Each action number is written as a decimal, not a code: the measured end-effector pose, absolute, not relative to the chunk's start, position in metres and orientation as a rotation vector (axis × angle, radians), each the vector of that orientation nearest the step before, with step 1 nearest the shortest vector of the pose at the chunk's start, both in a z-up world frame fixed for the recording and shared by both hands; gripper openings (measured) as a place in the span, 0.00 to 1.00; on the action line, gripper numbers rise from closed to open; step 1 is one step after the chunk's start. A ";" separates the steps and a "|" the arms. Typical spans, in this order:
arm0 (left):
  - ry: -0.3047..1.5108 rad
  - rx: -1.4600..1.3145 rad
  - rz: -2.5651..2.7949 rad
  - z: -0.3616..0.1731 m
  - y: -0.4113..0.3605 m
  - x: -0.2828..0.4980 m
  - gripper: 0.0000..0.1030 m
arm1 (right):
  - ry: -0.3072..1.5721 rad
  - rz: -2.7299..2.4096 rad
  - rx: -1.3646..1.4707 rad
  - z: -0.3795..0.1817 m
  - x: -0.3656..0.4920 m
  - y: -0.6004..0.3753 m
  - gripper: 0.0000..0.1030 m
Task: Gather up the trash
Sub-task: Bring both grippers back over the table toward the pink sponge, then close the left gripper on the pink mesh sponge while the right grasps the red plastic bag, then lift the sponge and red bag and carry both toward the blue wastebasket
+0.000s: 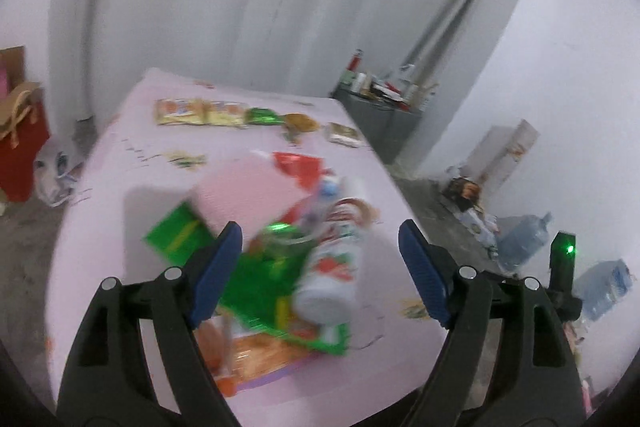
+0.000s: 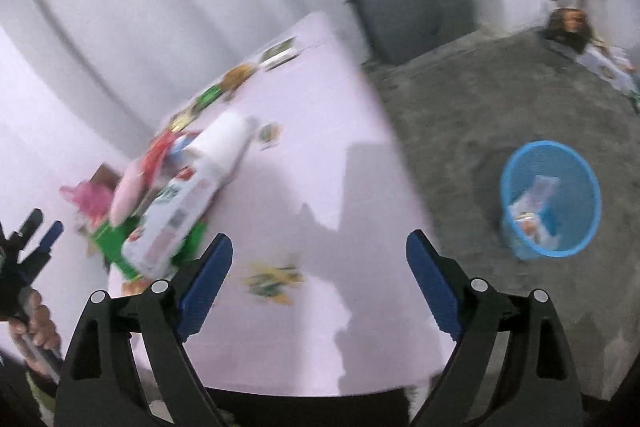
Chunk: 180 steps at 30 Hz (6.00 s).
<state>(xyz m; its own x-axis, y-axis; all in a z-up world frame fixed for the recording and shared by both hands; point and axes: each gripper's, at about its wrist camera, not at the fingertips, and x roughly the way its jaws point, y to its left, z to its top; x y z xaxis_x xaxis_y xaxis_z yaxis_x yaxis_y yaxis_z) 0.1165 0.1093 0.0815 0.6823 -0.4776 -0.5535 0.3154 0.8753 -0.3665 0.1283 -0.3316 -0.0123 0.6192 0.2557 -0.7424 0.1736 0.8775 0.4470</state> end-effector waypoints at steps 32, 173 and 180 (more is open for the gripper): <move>0.721 0.364 -0.294 0.005 0.029 0.197 0.38 | 0.988 0.243 0.693 -0.024 0.251 -0.283 0.84; 0.660 0.474 -1.141 0.009 -0.435 0.129 0.00 | 0.570 -0.308 1.087 -0.090 0.071 -0.628 0.05; 0.730 0.567 -1.122 -0.067 -0.517 0.150 0.01 | 0.605 -0.419 1.222 -0.162 0.069 -0.681 0.08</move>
<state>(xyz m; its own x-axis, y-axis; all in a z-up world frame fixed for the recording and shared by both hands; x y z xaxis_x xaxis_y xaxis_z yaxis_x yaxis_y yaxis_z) 0.1503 -0.5173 -0.0665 0.2512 -0.5939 -0.7643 0.9396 0.3393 0.0452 0.0687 -0.6807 -0.1624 0.7722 0.0207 -0.6351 0.6016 0.2981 0.7411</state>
